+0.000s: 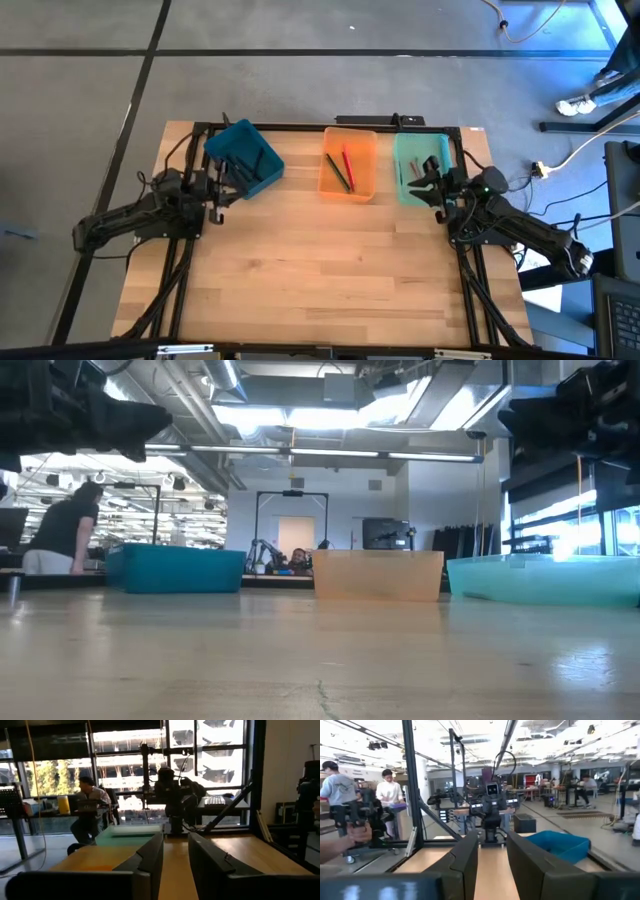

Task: Sort crayons/erasers/pens/pencils in bins
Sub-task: Return to Home Position

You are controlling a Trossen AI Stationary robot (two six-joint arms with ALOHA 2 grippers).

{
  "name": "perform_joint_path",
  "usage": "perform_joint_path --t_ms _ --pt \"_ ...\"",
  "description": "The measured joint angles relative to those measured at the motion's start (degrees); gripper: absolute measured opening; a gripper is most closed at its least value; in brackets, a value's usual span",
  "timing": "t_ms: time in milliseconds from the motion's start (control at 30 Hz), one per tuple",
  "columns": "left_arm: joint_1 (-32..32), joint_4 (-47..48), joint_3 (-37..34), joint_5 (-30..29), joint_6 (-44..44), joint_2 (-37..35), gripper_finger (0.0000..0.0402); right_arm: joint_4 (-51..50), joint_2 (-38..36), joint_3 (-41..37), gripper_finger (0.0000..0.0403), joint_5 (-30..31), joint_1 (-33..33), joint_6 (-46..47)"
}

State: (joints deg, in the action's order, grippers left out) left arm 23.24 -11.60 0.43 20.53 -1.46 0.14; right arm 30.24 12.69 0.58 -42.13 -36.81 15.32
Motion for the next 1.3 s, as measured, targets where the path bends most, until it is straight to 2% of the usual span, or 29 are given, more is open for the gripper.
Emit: perform_joint_path --t_ms 200,267,400,633,800,900,1067,1300 --pt "-2.3 1.4 0.0 -1.6 -0.3 0.2 0.0085 -2.9 0.0 0.0 0.0107 -0.9 2.9 0.9" --pt "-3.1 0.3 0.0 -2.0 0.1 0.1 0.0085 -2.9 0.0 0.0 0.0107 1.9 4.5 0.9" --pt "-4.1 -0.1 0.0 -4.9 1.7 0.1 0.0085 0.4 0.4 0.0 0.0107 11.3 9.8 -0.2" --pt "-4.3 -0.6 0.0 -7.8 2.0 0.1 0.0085 4.6 5.2 0.0 0.0107 15.2 20.0 -3.7" --pt "-4.3 -0.9 0.0 -7.5 0.5 0.0 0.0081 4.6 5.6 0.0 0.0107 14.7 22.6 -3.6" --pt "-4.3 -1.0 0.1 -7.5 0.5 0.0 0.0075 3.5 3.6 0.0 0.0107 11.1 21.9 -3.9" --pt "-4.3 -1.0 0.1 -7.4 0.5 0.0 0.0059 -4.1 -1.8 0.0 0.0107 5.3 18.9 -3.5" --pt "-4.3 -0.8 0.1 -7.3 0.5 0.0 0.0033 -2.7 -5.6 -0.2 0.0107 9.0 19.3 -7.4"
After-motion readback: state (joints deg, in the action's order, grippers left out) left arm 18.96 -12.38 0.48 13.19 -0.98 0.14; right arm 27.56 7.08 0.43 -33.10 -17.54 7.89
